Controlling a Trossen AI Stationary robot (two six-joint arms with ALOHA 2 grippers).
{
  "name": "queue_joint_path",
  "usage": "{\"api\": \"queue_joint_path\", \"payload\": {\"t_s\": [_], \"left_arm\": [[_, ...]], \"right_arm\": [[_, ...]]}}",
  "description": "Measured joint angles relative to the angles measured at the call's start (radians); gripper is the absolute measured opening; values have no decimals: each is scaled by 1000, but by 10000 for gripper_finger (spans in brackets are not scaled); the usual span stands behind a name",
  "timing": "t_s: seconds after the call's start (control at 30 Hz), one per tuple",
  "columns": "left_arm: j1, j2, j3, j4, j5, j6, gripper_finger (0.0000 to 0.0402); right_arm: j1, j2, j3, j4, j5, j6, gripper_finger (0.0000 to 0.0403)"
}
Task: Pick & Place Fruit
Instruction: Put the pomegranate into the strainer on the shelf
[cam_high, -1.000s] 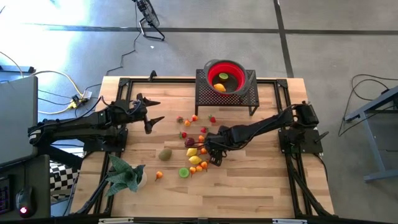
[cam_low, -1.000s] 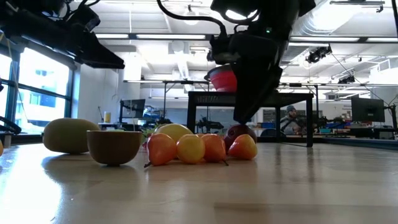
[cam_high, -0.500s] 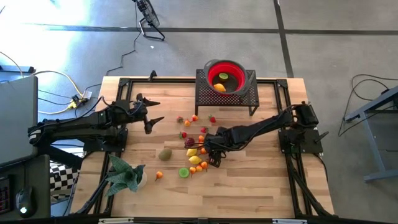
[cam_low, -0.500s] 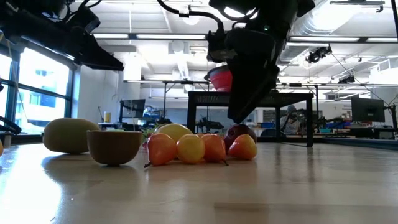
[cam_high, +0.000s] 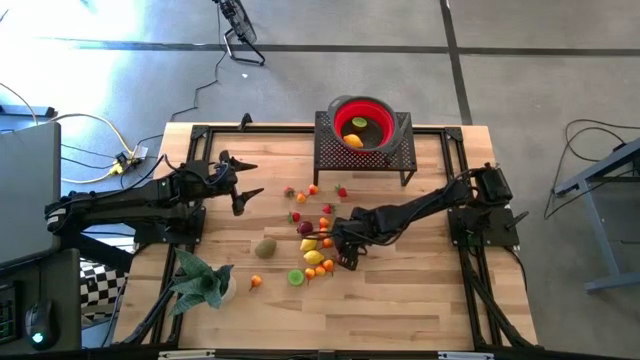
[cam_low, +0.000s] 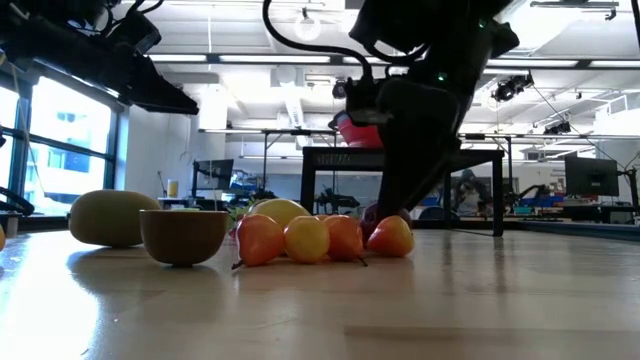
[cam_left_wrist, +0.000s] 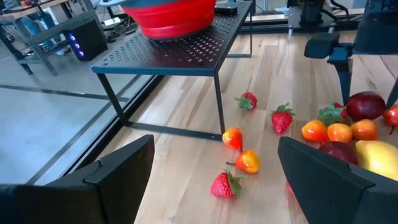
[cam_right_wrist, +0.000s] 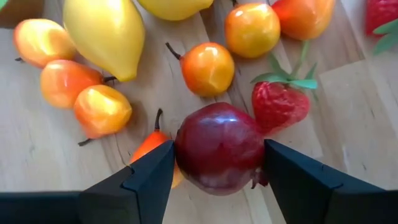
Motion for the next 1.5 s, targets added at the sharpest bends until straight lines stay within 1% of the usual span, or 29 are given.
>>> {"api": "queue_joint_path", "payload": {"t_s": [0.13, 0.43, 0.67, 1.07, 1.33, 1.5], "left_arm": [[0, 0, 0, 0, 0, 0, 337], [0, 0, 0, 0, 0, 0, 337], [0, 0, 0, -3, -4, 0, 337], [0, 0, 0, -9, -3, 2, 337], [0, 0, 0, -10, -3, 2, 337], [0, 0, 0, -10, -3, 3, 337]], "right_arm": [[1, 0, -13, 22, 24, -1, 233], [-1, 0, -13, 22, 28, -4, 233], [-2, 72, -11, 66, 41, -8, 233], [0, 69, -14, 85, 47, -5, 233], [0, 69, -14, 85, 54, -4, 212], [0, 69, -14, 85, 55, -4, 213]]}}
